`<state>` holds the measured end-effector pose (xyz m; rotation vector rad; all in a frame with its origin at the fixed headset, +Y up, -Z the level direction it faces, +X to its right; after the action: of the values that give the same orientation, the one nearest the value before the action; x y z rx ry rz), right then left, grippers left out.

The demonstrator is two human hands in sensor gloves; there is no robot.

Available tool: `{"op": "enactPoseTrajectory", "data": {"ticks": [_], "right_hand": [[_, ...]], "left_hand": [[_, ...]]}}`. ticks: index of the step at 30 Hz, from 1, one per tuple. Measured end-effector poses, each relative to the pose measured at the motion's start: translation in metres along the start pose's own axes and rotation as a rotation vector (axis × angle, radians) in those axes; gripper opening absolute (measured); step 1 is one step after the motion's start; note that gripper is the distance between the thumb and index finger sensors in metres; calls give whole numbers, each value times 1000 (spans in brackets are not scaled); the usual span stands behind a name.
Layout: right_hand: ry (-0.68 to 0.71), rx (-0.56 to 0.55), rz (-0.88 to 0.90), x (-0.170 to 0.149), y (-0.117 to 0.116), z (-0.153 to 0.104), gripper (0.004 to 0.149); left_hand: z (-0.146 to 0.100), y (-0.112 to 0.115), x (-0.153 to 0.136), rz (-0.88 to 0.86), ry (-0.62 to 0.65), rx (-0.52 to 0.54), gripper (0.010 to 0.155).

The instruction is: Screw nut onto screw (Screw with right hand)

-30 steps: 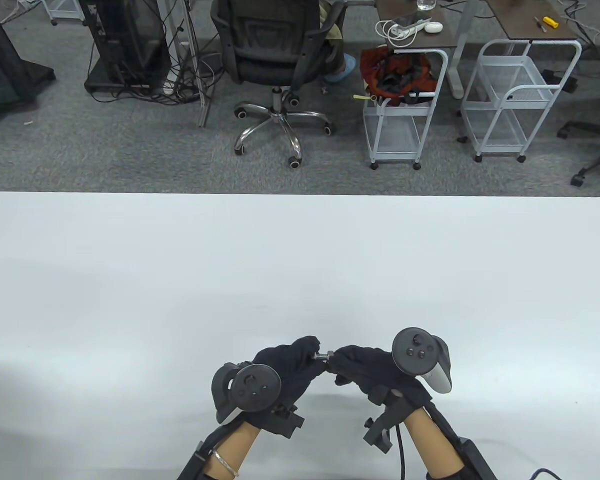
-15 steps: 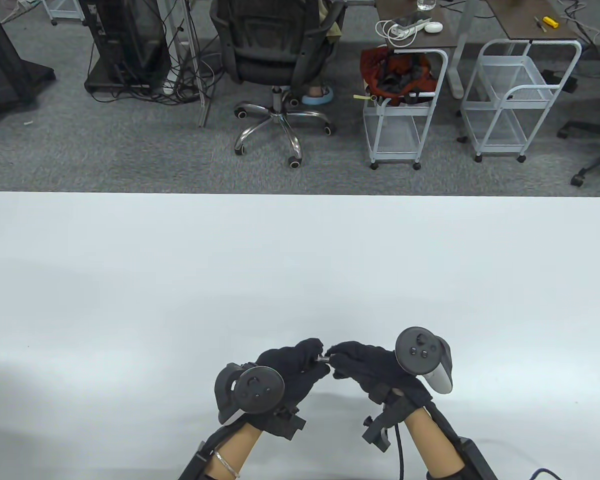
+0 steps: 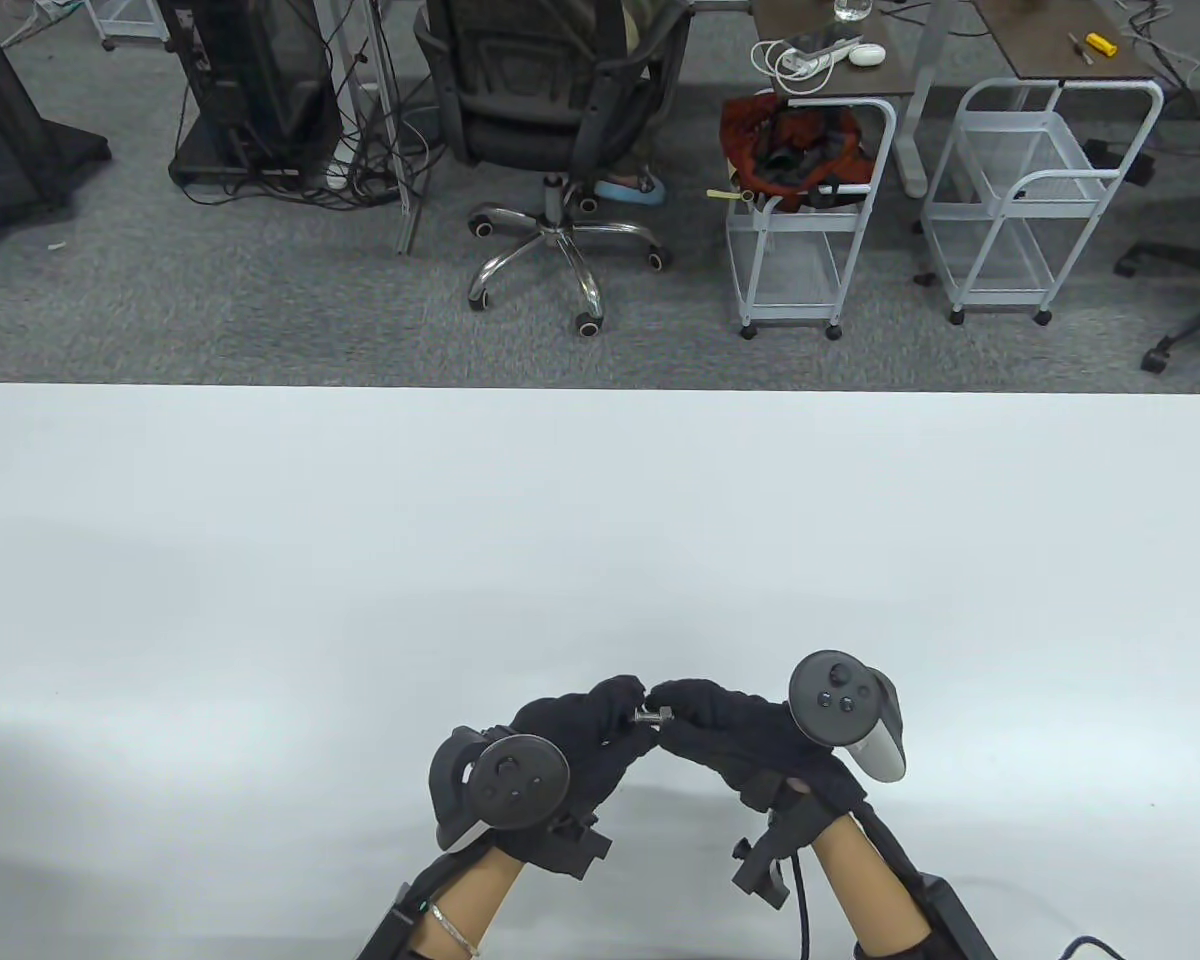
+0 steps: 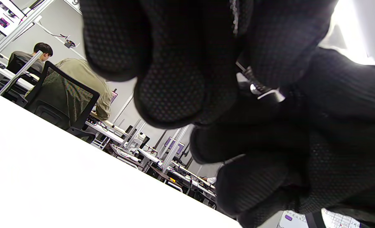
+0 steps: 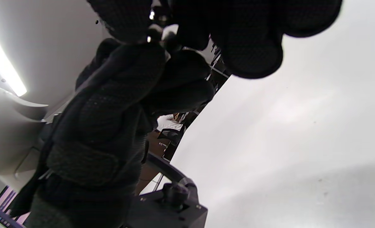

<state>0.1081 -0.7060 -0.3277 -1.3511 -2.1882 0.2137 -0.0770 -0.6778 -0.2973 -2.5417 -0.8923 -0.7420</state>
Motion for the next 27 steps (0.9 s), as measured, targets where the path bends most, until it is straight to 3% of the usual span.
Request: {"op": "enactPoseTrajectory", "data": {"ticks": [2,5,7,10,13,15,19,22,24,27], "right_hand": [[-10,-40,-18,-2,3,-2,48],[17,39,56,1,-2,0,58],[8,52,37,1,-4,1,52],[-11,-19,-33,-1,2,-1,46],[9,9,14,0,-1,-1,56],[24,48,47,2,-6,1,54],[-1,-31,-27,0,1,-1,47],[31,13,31,3,-3,-1,58],[32,23,32,4,-4,0,52],[7,-47,-40,2,2,-2,47]], "left_hand": [[0,0,0,0,-4,7,47],[0,0,-1,-3,-4,8,47],[0,-1,-1,-3,-4,9,47],[0,-1,-2,7,-8,12,47],[0,-1,-2,-10,-14,12,47],[0,-1,-2,-10,-10,12,47],[0,-1,-2,5,-6,11,47],[0,-1,-2,-8,-11,11,47],[0,-1,-1,-5,-5,10,47],[0,-2,-1,9,-3,14,47]]}}
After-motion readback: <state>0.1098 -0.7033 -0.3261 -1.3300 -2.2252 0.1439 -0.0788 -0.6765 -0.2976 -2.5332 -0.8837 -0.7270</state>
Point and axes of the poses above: the tracker on the back of each hand, its own x axis roughly to the thumb side, its own z axis roughly from the wrist to the fingertips, y = z × x, the point moved 5 cm from there along z, roughly from the wrist to the fingertips, and after that the axes turned 4 degrees about y, right-handed, at the moved point
